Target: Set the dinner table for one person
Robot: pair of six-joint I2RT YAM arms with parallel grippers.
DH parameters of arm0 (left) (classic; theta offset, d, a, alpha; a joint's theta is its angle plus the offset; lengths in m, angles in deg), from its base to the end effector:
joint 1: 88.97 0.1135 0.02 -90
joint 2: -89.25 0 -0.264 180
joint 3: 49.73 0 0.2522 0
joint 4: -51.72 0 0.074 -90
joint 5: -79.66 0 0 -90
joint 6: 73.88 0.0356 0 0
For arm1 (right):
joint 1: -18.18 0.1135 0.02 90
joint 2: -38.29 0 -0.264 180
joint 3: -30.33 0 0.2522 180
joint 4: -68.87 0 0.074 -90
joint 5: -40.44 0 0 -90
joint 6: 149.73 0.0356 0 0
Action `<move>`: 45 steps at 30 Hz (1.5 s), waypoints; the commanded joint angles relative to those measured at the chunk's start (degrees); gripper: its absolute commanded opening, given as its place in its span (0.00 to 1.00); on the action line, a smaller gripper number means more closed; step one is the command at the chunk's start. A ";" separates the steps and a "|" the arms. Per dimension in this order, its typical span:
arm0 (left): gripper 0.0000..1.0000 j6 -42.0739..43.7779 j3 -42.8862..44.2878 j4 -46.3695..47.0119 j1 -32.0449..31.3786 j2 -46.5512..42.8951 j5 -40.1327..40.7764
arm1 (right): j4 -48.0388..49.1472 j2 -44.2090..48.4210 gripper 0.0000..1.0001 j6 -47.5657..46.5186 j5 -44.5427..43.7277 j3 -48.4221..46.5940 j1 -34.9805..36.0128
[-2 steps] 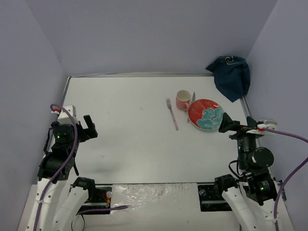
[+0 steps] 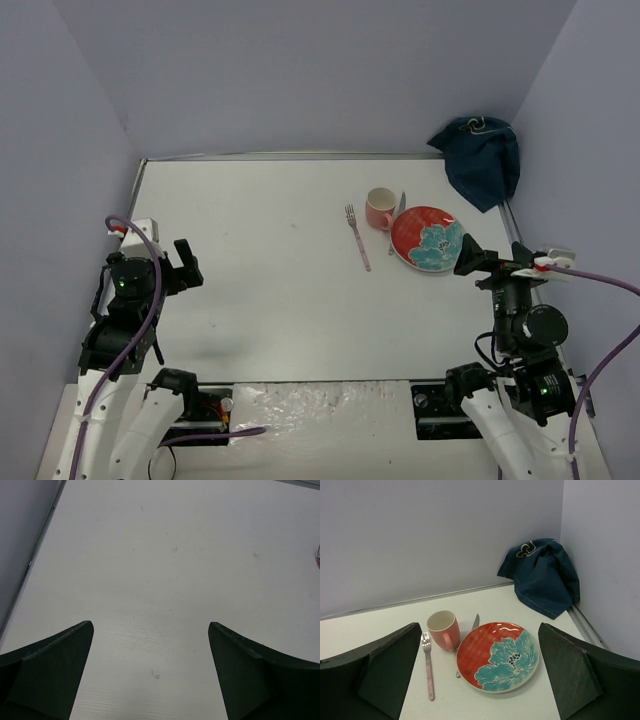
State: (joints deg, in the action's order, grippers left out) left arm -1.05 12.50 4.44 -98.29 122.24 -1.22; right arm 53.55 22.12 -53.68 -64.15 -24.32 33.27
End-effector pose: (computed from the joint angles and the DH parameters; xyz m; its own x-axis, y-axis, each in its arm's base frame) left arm 0.1217 -0.0143 0.3466 -0.2953 -0.2469 -0.9230 -0.0795 0.9690 -0.2338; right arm 0.0637 0.0079 0.3866 0.3746 0.2067 -0.9038 -0.0682 0.9783 0.1954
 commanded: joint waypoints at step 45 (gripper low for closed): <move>0.97 -0.59 4.53 1.26 1.68 12.25 -3.23 | 21.52 -107.76 1.00 3.37 -0.34 -46.59 -27.20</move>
State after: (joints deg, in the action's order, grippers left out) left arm -2.36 16.63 3.76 -97.15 133.58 -3.70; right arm 71.52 -84.54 -48.38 -67.66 -66.26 6.84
